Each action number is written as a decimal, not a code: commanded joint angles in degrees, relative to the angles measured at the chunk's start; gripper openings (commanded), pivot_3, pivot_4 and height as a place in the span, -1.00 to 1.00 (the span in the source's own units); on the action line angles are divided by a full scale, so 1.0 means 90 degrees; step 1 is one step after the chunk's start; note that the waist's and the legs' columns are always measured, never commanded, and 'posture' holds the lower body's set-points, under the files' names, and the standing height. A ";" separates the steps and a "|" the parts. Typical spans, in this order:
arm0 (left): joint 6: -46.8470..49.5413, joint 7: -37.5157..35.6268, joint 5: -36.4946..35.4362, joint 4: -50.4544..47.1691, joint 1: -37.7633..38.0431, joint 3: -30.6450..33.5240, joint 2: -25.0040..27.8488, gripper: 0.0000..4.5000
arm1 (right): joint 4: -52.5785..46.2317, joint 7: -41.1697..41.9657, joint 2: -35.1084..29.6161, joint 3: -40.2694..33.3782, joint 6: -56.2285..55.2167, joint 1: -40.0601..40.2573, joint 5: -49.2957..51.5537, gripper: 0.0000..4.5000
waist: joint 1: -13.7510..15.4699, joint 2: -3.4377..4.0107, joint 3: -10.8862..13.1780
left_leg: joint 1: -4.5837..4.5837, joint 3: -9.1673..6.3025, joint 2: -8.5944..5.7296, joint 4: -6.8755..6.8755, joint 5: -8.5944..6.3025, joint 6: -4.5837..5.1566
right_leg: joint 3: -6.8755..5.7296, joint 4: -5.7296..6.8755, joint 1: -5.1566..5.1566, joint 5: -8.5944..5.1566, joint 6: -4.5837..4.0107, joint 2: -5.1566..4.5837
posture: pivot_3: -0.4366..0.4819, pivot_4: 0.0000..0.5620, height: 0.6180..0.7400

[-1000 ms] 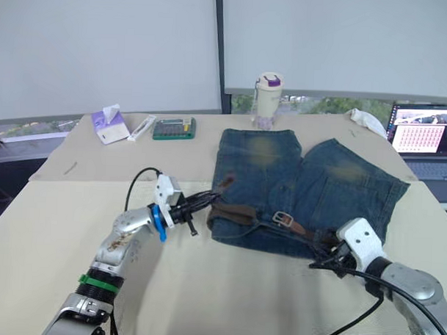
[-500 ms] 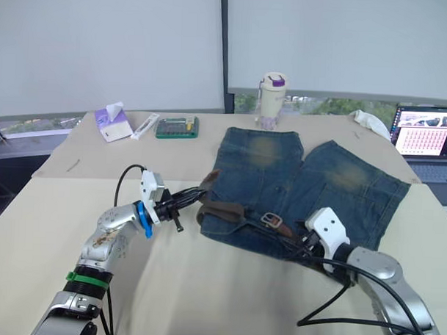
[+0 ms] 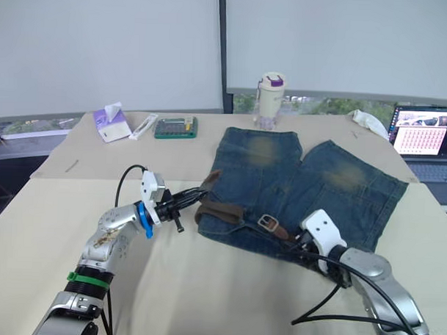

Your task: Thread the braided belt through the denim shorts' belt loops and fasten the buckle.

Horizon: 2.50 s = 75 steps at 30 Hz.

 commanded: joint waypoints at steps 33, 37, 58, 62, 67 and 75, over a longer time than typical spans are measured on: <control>0.0082 0.0020 0.0284 -0.0145 0.0292 0.0193 0.0608 -1.00 | 0.1257 0.0608 0.0313 0.2291 -0.3581 -0.1601 -0.2738 -0.99 | -0.0126 -0.0020 -0.0013 | 0.0011 0.0001 0.0006 -0.0005 0.0000 0.0000 | 0.0000 0.0001 -0.0005 0.0005 -0.0008 0.0012 | -0.05 -0.47 1.00; -0.0015 -0.0009 0.0295 0.0013 0.0276 0.0426 0.0941 -1.00 | 0.1990 0.0911 0.0779 0.2663 -0.4152 -0.2295 -0.2930 -0.99 | -0.0177 -0.0025 -0.0010 | 0.0015 -0.0001 0.0007 -0.0007 0.0000 0.0000 | -0.0001 0.0002 -0.0007 0.0005 -0.0010 0.0011 | -0.05 -0.47 1.00; 0.1006 -0.0231 -0.0333 -0.1808 0.1891 0.0846 0.1667 -1.00 | 0.2650 0.1506 0.0841 0.2177 -0.5226 -0.2336 -0.2716 -0.99 | -0.0075 -0.0017 -0.0011 | 0.0025 -0.0031 0.0017 -0.0017 -0.0002 -0.0003 | -0.0002 0.0009 -0.0014 0.0008 -0.0030 -0.0011 | -0.05 -0.47 1.00; 0.0583 0.0430 0.0381 -0.1417 0.1297 0.0509 0.1337 -1.00 | 0.2205 0.1208 0.0835 0.1409 -0.4788 -0.1856 -0.2043 -0.99 | 0.0084 -0.0018 -0.0011 | 0.0025 -0.0033 0.0001 -0.0010 -0.0002 -0.0003 | -0.0004 0.0003 -0.0005 0.0009 -0.0030 -0.0019 | -0.05 -0.47 1.00; 0.0034 0.1289 0.1206 -0.1212 0.0722 0.0041 0.0646 -1.00 | 0.1170 0.0484 0.1595 0.0814 -0.4081 -0.1148 -0.1268 -0.99 | 0.0100 -0.0018 -0.0012 | 0.0012 -0.0036 0.0003 -0.0005 -0.0001 -0.0004 | -0.0005 0.0003 -0.0012 0.0014 -0.0028 -0.0017 | -0.05 -0.47 1.00; -0.0450 0.2050 0.2470 -0.0867 0.0213 -0.0904 0.0078 -1.00 | 0.0571 -0.0285 0.2355 0.0798 -0.3676 -0.0596 -0.1353 -0.99 | 0.0053 -0.0014 -0.0013 | 0.0009 -0.0034 0.0001 -0.0009 -0.0001 -0.0004 | 0.0000 0.0009 -0.0014 0.0013 -0.0026 -0.0012 | -0.05 -0.47 1.00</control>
